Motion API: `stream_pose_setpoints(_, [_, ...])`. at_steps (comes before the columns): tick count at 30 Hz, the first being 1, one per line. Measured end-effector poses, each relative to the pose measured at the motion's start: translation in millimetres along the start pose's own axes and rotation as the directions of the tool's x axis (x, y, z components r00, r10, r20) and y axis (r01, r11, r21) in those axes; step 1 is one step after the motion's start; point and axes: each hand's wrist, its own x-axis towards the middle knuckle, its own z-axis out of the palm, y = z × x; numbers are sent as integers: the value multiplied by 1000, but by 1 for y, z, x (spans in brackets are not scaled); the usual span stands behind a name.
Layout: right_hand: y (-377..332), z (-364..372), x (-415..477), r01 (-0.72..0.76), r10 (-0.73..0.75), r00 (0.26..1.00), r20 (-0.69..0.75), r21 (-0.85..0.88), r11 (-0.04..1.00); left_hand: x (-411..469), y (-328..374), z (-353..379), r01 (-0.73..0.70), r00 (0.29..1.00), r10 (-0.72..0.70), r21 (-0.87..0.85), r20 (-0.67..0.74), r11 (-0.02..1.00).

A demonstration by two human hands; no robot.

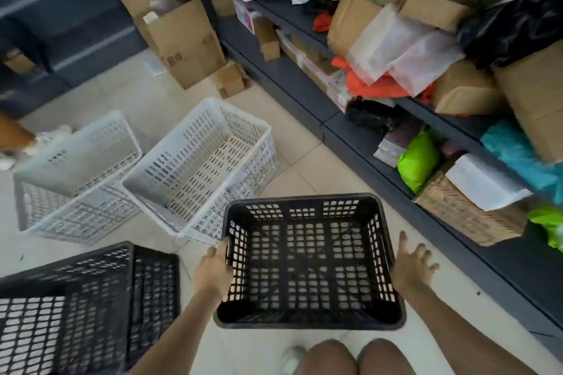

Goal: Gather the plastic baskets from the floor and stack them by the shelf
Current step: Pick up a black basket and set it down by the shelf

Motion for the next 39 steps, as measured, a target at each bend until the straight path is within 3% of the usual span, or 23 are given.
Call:
stream_pose_setpoints(1, [2, 11, 6, -48, 47, 997, 58, 29, 998, 12, -6, 15, -15, 1000, 15, -20, -14, 1000])
stream_pose_setpoints(3, [6, 42, 28, -70, 49, 995, 90, 251, 965, 38, -15, 40, -1, 1000, -1, -106, -15, 994])
stream_pose_setpoints(5, [9, 67, 41, -64, -7, 992, 129, 533, 844, 60, -23, 67, 87, 996, -86, -150, 12, 985])
stream_pose_setpoints(9, [15, 98, 51, -10, -4, 1000, 16, 761, 649, 73, -22, 99, 172, 985, -169, -304, 34, 937])
stream_pose_setpoints(11, [20, 97, 48, 4, -12, 1000, 4, 787, 617, 78, -25, 98, 123, 990, -136, -325, -20, 938])
stream_pose_setpoints(13, [37, 96, 37, -14, 31, 1000, -6, 809, 588, 73, -13, 94, -15, 999, 7, -251, -31, 968])
stream_pose_setpoints(19, [134, 86, -45, -142, 329, 944, 1, 903, 406, 31, 89, 73, -313, 947, 320, -183, 11, 932])
stream_pose_setpoints(23, [212, 90, -101, -269, 599, 800, 35, 914, 306, 1, 165, 81, -455, 874, 472, -150, 117, 878])
stream_pose_setpoints(26, [269, 113, -124, -349, 708, 699, 103, 913, 211, -21, 221, 97, -567, 786, 590, -165, 184, 807])
stream_pose_setpoints(31, [324, 153, -126, -354, 795, 584, 161, 933, 71, -44, 289, 156, -611, 715, 639, -191, 284, 768])
stream_pose_setpoints(39, [351, 224, -106, -461, 801, 524, 288, 887, -17, -47, 318, 222, -665, 673, 678, -161, 296, 730])
